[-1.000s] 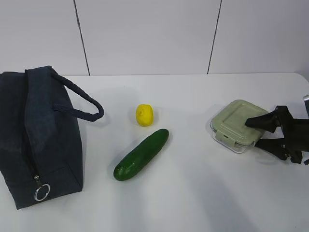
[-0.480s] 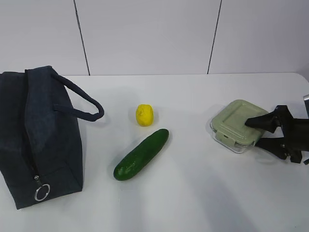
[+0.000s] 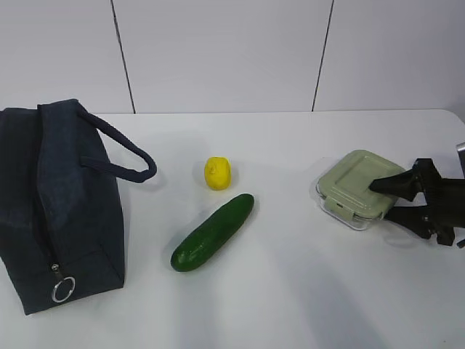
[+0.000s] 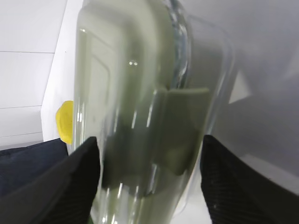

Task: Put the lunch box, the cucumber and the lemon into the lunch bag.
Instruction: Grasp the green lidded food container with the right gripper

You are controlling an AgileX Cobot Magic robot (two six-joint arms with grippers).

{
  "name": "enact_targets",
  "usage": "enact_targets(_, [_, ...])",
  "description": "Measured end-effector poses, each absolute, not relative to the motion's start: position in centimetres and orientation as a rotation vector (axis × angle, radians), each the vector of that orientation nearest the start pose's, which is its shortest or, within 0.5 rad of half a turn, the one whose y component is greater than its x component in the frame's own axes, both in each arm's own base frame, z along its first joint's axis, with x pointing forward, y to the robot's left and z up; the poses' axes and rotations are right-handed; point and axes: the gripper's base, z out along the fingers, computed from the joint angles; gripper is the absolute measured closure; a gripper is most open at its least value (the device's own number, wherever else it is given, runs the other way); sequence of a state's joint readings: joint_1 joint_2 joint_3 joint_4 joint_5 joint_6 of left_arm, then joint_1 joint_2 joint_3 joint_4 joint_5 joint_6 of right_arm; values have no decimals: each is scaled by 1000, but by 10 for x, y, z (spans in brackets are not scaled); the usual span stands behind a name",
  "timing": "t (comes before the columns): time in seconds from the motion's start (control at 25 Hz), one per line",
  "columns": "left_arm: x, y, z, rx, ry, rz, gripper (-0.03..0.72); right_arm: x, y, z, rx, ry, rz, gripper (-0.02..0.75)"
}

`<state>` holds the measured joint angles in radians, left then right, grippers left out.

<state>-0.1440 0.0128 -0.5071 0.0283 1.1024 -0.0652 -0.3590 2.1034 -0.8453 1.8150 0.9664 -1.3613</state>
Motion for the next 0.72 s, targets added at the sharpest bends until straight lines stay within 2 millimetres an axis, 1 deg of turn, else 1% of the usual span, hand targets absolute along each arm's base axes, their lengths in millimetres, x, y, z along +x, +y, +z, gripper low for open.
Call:
enact_targets(0.16, [-5, 3, 276, 81, 2091, -93, 445, 336, -48, 84, 680, 2193, 1231, 292])
enact_targets(0.28, [-5, 3, 276, 81, 2091, -93, 445, 336, -48, 84, 679, 2192, 1233, 306])
enact_targets(0.72, [-5, 3, 276, 81, 2091, -93, 445, 336, -48, 84, 678, 2191, 1236, 309])
